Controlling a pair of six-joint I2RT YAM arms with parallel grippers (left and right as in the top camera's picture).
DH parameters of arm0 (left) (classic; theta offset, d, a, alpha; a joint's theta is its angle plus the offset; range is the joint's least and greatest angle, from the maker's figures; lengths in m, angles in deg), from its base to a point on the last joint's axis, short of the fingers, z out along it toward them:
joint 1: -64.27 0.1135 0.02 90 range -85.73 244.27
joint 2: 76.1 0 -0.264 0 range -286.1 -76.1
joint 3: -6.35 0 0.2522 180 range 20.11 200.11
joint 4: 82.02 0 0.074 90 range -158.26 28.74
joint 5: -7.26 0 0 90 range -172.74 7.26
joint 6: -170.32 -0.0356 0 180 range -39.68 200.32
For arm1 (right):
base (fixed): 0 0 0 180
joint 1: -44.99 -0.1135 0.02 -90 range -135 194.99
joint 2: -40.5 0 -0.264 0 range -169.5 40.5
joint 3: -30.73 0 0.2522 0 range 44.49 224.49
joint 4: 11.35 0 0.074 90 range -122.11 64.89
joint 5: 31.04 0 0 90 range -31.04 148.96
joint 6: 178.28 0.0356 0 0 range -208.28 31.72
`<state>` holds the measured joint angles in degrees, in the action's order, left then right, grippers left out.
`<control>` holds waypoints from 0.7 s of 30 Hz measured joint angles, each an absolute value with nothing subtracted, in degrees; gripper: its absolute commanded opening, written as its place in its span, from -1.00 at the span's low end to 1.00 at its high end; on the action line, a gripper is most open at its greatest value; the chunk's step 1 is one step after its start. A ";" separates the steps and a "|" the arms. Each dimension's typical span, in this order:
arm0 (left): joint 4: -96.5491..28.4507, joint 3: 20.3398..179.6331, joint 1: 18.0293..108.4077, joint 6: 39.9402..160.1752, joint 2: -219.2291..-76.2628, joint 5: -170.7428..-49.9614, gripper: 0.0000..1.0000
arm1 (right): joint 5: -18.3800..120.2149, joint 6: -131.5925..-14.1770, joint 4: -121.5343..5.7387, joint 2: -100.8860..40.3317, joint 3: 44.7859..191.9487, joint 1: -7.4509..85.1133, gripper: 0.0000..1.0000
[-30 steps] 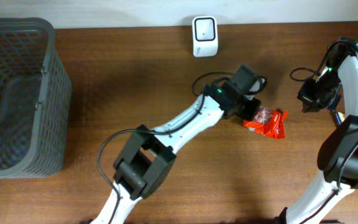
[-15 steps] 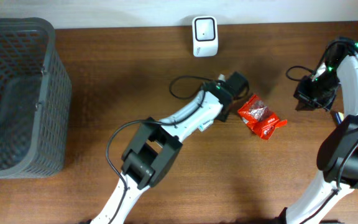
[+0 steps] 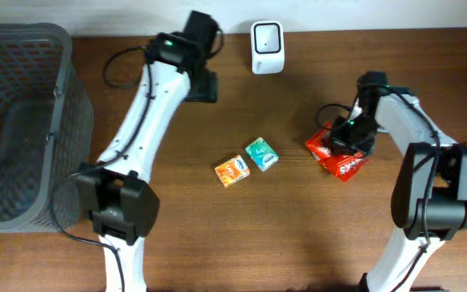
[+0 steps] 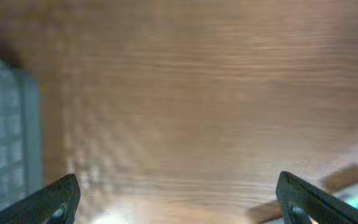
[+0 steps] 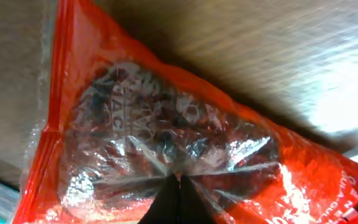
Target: Scan the item barcode
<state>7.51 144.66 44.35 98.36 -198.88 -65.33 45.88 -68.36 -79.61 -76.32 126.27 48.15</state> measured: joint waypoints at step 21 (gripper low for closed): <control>11.47 144.66 50.31 98.36 -198.88 -65.33 0.98 | 50.60 -58.07 -85.45 -76.89 135.62 29.42 -0.92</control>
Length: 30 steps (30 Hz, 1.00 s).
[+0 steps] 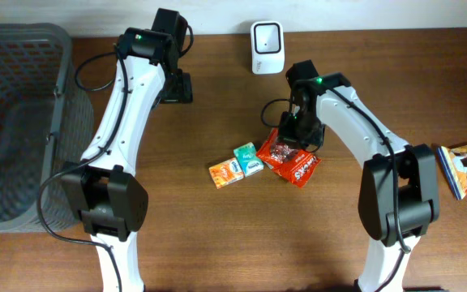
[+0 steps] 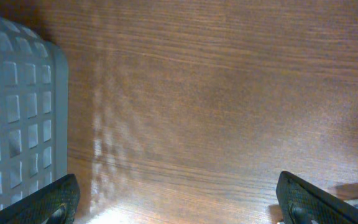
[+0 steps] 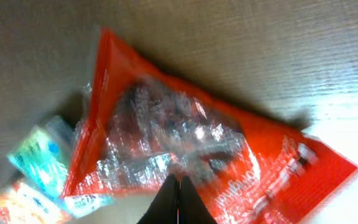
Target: Scan the item barcode
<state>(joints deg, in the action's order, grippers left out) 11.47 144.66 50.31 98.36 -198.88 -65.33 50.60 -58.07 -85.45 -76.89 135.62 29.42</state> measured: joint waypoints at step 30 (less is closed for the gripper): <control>11.49 144.66 50.31 98.36 -198.88 -65.35 0.98 | 54.08 -55.49 -82.15 -79.79 132.21 25.90 -0.92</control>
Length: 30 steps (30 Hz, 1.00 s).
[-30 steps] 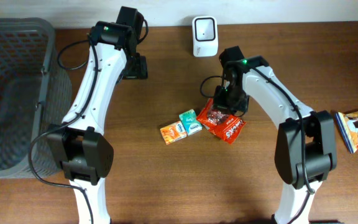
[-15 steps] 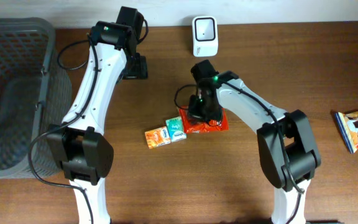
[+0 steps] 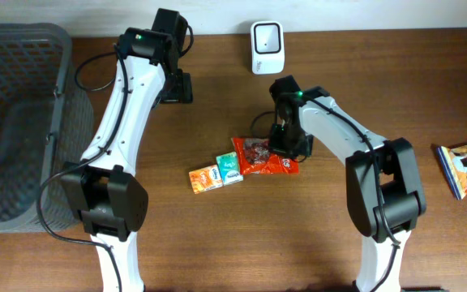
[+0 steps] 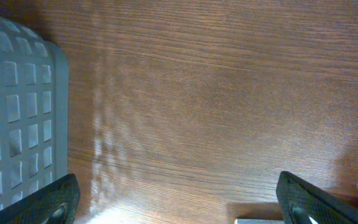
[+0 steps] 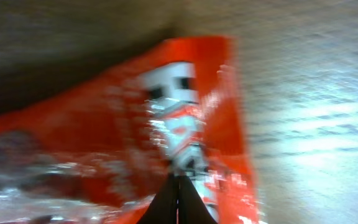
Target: Scan the item barcode
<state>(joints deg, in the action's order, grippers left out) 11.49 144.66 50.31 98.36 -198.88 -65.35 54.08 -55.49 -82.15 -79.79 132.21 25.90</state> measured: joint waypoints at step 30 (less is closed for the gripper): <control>11.53 144.66 50.31 98.36 -198.88 -65.35 0.98 | 54.95 -59.55 -102.69 -79.25 151.23 25.49 -0.92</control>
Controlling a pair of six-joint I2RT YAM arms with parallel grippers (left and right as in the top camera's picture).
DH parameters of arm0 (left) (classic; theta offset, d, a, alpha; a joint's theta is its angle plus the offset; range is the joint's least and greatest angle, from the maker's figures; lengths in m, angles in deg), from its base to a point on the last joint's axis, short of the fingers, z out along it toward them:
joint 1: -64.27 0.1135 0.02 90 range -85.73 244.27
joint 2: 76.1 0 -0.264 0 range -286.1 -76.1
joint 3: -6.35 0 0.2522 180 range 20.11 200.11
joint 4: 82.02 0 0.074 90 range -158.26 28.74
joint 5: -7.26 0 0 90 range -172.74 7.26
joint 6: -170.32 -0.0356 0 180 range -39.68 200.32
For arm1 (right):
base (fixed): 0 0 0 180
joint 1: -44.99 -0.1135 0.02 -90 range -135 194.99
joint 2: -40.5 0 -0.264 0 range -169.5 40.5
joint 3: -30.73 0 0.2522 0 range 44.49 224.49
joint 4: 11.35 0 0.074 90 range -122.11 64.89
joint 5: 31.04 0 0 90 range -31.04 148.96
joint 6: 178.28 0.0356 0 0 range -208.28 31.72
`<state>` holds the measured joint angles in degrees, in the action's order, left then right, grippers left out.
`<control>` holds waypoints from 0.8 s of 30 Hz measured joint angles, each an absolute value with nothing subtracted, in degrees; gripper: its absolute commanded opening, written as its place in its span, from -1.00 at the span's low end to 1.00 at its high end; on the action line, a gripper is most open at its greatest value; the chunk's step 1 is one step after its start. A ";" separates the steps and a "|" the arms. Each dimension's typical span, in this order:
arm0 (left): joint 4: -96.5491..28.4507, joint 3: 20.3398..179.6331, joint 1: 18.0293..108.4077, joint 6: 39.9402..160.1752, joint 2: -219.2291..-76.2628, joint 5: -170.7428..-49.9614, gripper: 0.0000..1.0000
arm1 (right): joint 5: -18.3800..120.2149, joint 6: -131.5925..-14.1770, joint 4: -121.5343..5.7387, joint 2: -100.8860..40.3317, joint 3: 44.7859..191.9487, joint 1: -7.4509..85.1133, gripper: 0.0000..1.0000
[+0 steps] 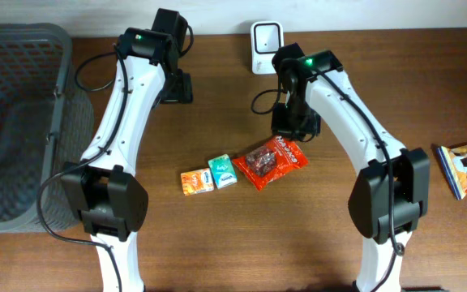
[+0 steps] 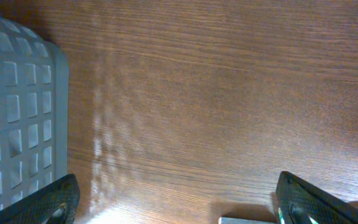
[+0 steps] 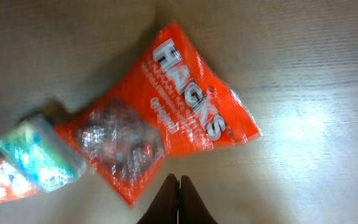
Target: Scan the item barcode
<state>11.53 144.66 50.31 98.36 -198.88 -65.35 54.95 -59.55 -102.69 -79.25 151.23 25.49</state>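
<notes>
A red Hacks candy bag [image 1: 276, 162] lies label up mid-table, also in the right wrist view [image 3: 166, 112]. The white barcode scanner [image 1: 266, 36] stands at the table's far edge. My right gripper [image 1: 294, 122] hangs between scanner and bag, above the table. Its fingers [image 3: 179, 196] are shut with nothing in them, clear of the bag's edge. My left gripper [image 1: 177, 85] is at the back left, and it [image 2: 179, 208] is open over bare wood.
A teal packet [image 1: 224, 171] and an orange packet [image 1: 193, 182] lie just left of the bag, the teal one touching it. A grey basket [image 1: 23, 122] fills the left side, its corner [image 2: 17, 124] near my left fingers. A snack pack [image 1: 464, 169] lies at the right edge.
My right gripper was down on the bag and is now off it, farther back toward the scanner. The bag has turned and shows its label. The two packets sit slightly farther left.
First my shut right gripper pressed on the bag at the right of the table, the packets apart in the middle. Then bag and gripper were against the packets, later pushing them left. My left arm shifted left early, then stayed still. Now the bag lies free.
</notes>
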 measured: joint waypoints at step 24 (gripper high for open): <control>11.47 144.66 50.31 98.36 -198.88 -65.35 0.98 | 52.26 -59.42 -86.02 -78.15 128.98 19.89 -0.92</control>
